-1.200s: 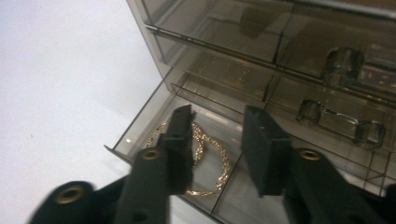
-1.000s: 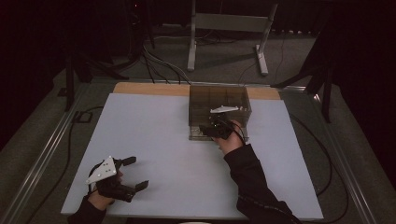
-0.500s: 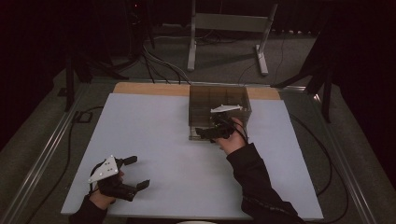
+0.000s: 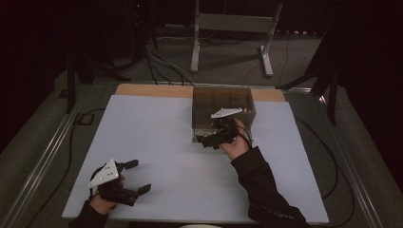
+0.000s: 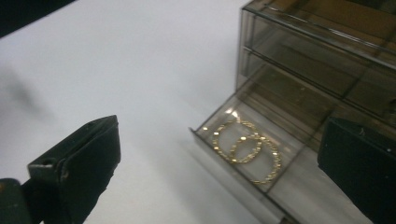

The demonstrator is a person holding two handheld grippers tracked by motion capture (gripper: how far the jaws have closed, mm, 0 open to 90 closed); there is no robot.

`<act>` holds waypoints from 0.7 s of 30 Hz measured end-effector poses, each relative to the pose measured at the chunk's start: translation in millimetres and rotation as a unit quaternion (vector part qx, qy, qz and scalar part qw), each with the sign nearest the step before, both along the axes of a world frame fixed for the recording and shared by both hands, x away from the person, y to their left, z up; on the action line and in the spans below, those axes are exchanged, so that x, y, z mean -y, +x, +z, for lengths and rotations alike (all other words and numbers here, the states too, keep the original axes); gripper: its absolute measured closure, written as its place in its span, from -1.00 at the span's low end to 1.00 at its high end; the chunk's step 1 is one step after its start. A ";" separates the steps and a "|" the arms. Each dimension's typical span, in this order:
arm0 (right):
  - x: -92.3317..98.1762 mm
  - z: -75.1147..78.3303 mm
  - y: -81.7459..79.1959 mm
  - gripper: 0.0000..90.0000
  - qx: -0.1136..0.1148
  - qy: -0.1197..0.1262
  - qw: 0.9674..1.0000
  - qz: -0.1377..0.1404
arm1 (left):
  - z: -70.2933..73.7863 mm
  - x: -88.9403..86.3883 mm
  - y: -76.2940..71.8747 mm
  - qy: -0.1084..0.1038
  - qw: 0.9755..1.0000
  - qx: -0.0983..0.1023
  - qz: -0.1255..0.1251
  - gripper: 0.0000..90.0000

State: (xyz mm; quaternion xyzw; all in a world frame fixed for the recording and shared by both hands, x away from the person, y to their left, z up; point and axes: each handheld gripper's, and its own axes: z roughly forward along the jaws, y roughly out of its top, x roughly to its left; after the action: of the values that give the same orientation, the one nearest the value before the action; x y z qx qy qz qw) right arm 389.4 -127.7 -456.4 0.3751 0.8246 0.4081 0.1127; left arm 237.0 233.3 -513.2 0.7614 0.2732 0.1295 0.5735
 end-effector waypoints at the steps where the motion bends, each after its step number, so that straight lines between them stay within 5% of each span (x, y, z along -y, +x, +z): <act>1: 0.3 0.7 -1.5 -1.00 0.003 0.002 1.000 0.000 | -0.2 -0.3 -0.3 -0.001 1.000 0.000 0.001 -0.99; 11: 10.6 -0.9 -21.1 -1.00 0.013 0.016 1.000 0.015 | -0.6 -1.3 -0.8 -0.003 1.000 0.000 -0.001 -0.99; 21: 26.3 -20.7 -42.1 -1.00 0.009 0.024 0.999 0.030 | 0.0 -0.5 -0.9 -0.002 1.000 0.000 -0.002 -0.99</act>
State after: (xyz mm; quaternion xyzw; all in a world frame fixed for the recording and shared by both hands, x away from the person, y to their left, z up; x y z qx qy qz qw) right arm 347.3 -154.0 -477.0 0.3489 0.8246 0.4343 0.0983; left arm 236.2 233.8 -513.2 0.7608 0.2719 0.1277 0.5752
